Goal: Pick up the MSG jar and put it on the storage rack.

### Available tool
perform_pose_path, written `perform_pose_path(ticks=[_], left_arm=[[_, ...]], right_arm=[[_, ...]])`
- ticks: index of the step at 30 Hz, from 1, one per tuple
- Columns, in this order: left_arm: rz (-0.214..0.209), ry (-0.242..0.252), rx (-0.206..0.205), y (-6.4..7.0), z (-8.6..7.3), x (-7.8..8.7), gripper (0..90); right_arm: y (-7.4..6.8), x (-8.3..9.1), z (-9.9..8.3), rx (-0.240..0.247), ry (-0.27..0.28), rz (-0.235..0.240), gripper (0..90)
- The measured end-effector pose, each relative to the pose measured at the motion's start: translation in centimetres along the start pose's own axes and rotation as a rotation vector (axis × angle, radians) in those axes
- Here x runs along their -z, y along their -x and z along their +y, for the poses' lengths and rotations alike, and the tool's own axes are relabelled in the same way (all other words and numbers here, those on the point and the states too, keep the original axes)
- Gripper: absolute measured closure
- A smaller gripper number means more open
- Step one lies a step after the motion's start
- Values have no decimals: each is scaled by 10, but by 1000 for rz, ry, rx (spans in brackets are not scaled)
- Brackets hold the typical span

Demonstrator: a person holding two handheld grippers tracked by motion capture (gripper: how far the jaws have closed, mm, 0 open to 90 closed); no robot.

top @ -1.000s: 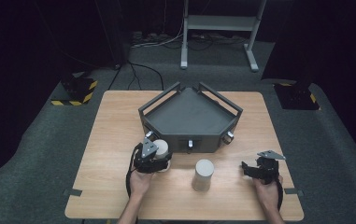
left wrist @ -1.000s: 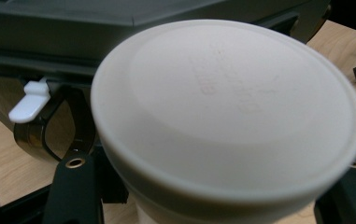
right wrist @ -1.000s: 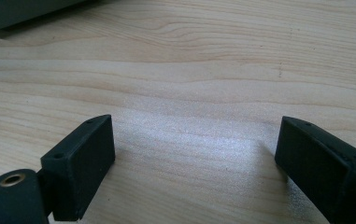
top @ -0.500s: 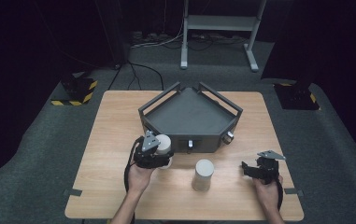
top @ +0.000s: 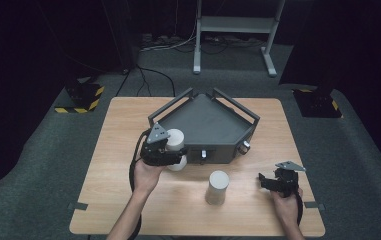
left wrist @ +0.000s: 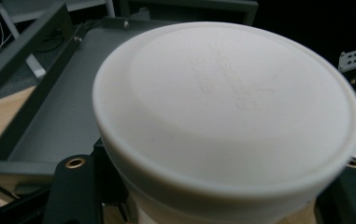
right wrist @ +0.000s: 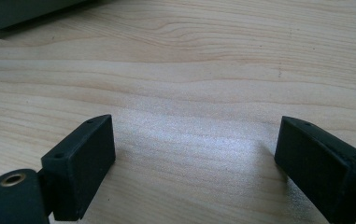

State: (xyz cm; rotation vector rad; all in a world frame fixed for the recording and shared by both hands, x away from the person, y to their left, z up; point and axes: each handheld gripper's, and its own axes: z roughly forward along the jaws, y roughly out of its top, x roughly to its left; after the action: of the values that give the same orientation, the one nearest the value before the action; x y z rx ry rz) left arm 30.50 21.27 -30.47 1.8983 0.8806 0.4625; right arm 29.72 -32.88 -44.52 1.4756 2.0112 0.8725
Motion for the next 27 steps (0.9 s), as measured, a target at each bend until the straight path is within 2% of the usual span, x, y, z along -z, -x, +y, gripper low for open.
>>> perform_pose_path(ticks=[7,9,15,22,27], left_arm=[[16,14,6,-7,24,-2,349],[24,19,16,-8,30,-5,349],[56,12,12,-8,46,-17,349],[85,15,32,-10,52,-32,348],[120,18,58,-8,54,-44,348]], right_arm=[[0,0,0,-1,0,1,118],[0,0,0,-1,0,1,118],[0,0,0,-1,0,1,118],[0,0,0,-1,0,1,118],[0,0,0,-1,0,1,118]])
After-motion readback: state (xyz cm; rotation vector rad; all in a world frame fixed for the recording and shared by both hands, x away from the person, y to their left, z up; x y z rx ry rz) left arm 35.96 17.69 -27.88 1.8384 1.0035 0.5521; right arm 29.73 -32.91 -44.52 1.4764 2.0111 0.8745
